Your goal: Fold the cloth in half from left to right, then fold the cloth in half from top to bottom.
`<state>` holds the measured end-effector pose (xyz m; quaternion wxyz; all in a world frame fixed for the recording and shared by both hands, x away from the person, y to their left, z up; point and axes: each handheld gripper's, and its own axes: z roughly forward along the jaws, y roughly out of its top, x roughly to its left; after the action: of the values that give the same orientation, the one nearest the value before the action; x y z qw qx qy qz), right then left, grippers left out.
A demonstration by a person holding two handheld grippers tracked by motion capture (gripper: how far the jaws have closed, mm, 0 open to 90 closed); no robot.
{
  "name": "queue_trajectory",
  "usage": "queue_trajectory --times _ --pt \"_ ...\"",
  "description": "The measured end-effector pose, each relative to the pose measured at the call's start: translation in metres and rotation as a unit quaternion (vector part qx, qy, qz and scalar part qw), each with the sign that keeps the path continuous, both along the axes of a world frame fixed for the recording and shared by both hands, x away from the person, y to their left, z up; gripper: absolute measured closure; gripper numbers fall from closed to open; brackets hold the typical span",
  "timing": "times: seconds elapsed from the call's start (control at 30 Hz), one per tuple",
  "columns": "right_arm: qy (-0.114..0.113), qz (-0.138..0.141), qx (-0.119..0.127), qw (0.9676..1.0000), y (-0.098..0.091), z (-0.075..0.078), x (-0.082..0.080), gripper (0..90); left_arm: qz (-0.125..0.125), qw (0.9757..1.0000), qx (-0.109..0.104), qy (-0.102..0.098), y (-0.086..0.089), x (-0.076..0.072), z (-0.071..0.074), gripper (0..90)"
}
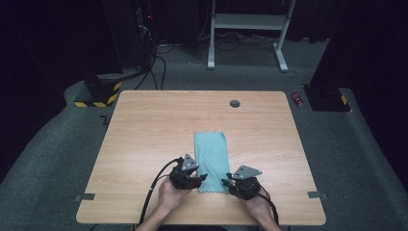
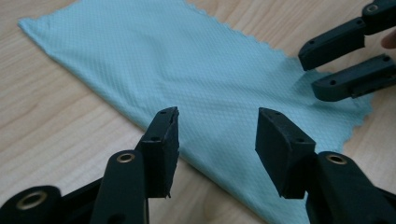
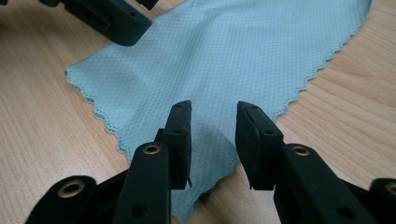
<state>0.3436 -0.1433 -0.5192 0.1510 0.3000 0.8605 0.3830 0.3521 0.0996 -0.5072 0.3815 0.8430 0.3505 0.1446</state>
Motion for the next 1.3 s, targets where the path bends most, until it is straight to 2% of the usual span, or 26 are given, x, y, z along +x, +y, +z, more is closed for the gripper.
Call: queue_trajectory --times 0.17,0.23,0.37,0.43,0.7,0.9,1.0,1.2,1.3 --pt "0.001 0.004 -0.005 1.0000 0.001 -0.001 -0.002 65.1 0.005 0.9999 0.011 0.005 0.000 -0.010 -0.007 48.7" --pt "0.003 0.003 -0.007 1.0000 0.000 -0.002 -0.003 64.8 0.007 0.9996 0.027 -0.001 0.002 -0.014 -0.010 48.7" --pt "0.005 0.001 -0.008 1.0000 -0.004 -0.003 -0.003 64.2 0.015 0.9998 0.013 0.002 0.007 -0.018 -0.013 48.7" --pt "0.006 0.000 -0.009 0.9999 -0.007 -0.003 -0.003 64.1 0.017 0.9997 0.017 0.000 0.009 -0.020 -0.013 48.6" --pt "0.015 -0.001 -0.003 0.9999 -0.011 -0.003 0.000 62.5 0.024 0.9995 -0.003 -0.018 0.018 -0.029 -0.019 48.2" --pt "0.020 -0.005 -0.001 0.9998 -0.013 -0.003 0.000 61.5 0.031 0.9993 -0.003 -0.019 0.022 -0.035 -0.019 49.1" --pt "0.020 -0.006 -0.001 0.9998 -0.015 -0.003 0.001 61.0 0.034 0.9991 0.006 -0.025 0.025 -0.041 -0.019 50.0" --pt "0.023 -0.022 0.017 0.9993 -0.022 -0.002 0.005 61.4 0.041 0.9990 -0.001 -0.019 0.030 -0.041 -0.018 48.9" --pt "0.017 -0.032 0.032 0.9988 -0.026 0.002 0.008 59.1 0.048 0.9988 -0.011 0.001 0.032 -0.032 -0.015 47.0"
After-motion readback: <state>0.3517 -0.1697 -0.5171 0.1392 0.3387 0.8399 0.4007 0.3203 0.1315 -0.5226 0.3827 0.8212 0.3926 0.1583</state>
